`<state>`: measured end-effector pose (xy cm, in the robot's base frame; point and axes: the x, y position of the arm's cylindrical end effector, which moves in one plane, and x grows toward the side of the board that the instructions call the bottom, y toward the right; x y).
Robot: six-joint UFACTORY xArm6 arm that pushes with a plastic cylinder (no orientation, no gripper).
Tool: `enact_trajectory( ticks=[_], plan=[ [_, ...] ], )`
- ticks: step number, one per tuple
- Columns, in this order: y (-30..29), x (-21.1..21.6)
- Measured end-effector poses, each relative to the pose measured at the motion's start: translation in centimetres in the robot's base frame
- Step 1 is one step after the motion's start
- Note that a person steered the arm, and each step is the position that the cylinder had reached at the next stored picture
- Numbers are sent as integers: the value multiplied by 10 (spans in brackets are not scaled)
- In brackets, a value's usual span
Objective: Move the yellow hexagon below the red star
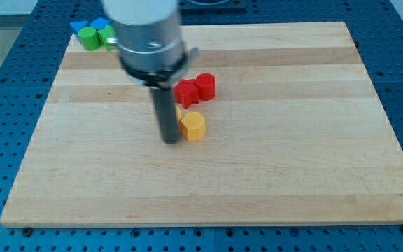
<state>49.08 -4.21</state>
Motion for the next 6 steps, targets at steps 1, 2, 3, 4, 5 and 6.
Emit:
enact_trajectory(
  ticks=[1,2,3,4,5,6],
  plan=[
    [71,8],
    [116,13],
    [101,0],
    [56,-16],
    [-2,-17],
    [-54,-18]
  ],
)
